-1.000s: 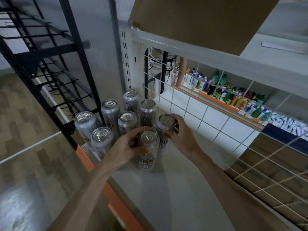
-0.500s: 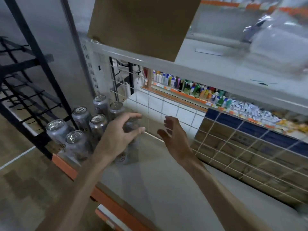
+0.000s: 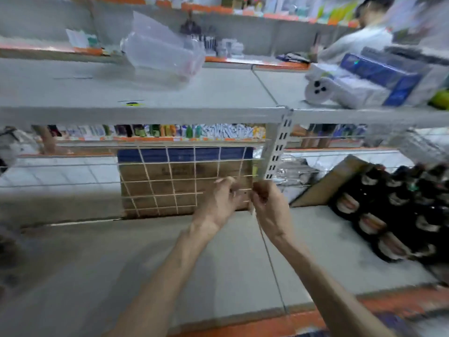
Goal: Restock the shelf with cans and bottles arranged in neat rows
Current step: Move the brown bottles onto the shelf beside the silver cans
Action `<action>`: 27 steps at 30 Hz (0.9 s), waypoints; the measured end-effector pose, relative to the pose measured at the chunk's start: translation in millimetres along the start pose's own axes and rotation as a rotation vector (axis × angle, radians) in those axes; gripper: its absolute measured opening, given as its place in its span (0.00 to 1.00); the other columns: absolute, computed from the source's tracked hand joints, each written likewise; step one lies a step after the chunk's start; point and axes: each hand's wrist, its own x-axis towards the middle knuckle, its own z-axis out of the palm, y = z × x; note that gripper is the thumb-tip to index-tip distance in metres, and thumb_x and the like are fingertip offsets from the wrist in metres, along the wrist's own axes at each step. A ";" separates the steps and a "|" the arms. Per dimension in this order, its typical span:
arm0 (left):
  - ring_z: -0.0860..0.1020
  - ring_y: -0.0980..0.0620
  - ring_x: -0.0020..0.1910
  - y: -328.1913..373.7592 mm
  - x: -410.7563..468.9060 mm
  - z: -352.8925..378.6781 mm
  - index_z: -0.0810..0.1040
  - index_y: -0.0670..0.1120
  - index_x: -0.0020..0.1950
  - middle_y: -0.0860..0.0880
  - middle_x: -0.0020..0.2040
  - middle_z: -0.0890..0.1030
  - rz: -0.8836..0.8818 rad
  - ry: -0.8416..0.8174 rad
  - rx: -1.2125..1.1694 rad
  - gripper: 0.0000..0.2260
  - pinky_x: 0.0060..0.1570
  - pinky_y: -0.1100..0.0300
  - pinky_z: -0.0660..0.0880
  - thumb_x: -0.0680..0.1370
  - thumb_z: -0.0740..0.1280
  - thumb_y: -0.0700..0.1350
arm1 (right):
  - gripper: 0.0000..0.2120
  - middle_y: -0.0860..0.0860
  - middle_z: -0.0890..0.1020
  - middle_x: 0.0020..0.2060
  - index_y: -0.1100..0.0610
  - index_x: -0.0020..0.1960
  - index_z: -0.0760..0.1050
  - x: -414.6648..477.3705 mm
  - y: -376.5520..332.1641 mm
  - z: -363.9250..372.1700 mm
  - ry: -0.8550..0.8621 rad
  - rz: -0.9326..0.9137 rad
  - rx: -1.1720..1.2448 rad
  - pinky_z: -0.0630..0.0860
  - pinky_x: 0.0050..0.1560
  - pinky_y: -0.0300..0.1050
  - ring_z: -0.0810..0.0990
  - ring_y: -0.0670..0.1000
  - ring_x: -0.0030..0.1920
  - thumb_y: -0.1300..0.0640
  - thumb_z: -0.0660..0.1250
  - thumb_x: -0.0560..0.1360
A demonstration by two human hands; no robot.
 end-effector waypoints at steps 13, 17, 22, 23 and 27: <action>0.81 0.50 0.54 115.4 12.6 131.7 0.81 0.47 0.58 0.49 0.55 0.84 0.145 -0.142 -0.019 0.14 0.56 0.51 0.79 0.74 0.74 0.48 | 0.05 0.53 0.82 0.45 0.59 0.51 0.77 -28.6 96.3 -162.7 0.315 0.246 -0.111 0.75 0.52 0.49 0.80 0.54 0.48 0.60 0.70 0.76; 0.81 0.51 0.56 146.0 20.5 163.5 0.80 0.47 0.59 0.49 0.57 0.84 0.199 -0.208 -0.072 0.15 0.58 0.53 0.78 0.74 0.74 0.47 | 0.07 0.52 0.83 0.46 0.59 0.53 0.77 -27.5 108.0 -192.9 0.408 0.275 -0.113 0.77 0.53 0.49 0.80 0.52 0.48 0.59 0.70 0.76; 0.82 0.54 0.53 171.9 32.6 204.1 0.81 0.48 0.56 0.53 0.53 0.84 0.253 -0.280 -0.133 0.12 0.56 0.53 0.79 0.73 0.74 0.47 | 0.08 0.52 0.81 0.47 0.58 0.55 0.75 -24.5 127.5 -229.2 0.591 0.359 -0.083 0.75 0.51 0.46 0.79 0.52 0.48 0.58 0.69 0.77; 0.82 0.53 0.53 177.8 33.9 211.8 0.81 0.48 0.58 0.53 0.54 0.84 0.263 -0.300 -0.136 0.14 0.57 0.54 0.79 0.74 0.74 0.47 | 0.08 0.52 0.81 0.47 0.58 0.56 0.75 -24.3 130.8 -236.8 0.636 0.384 -0.077 0.74 0.50 0.45 0.79 0.51 0.48 0.57 0.68 0.78; 0.81 0.51 0.56 203.8 34.3 241.5 0.80 0.45 0.61 0.48 0.56 0.83 0.312 -0.380 -0.145 0.16 0.59 0.55 0.77 0.75 0.74 0.46 | 0.10 0.53 0.80 0.49 0.58 0.57 0.73 -23.5 150.5 -268.8 0.792 0.479 -0.050 0.74 0.49 0.43 0.79 0.50 0.48 0.56 0.68 0.78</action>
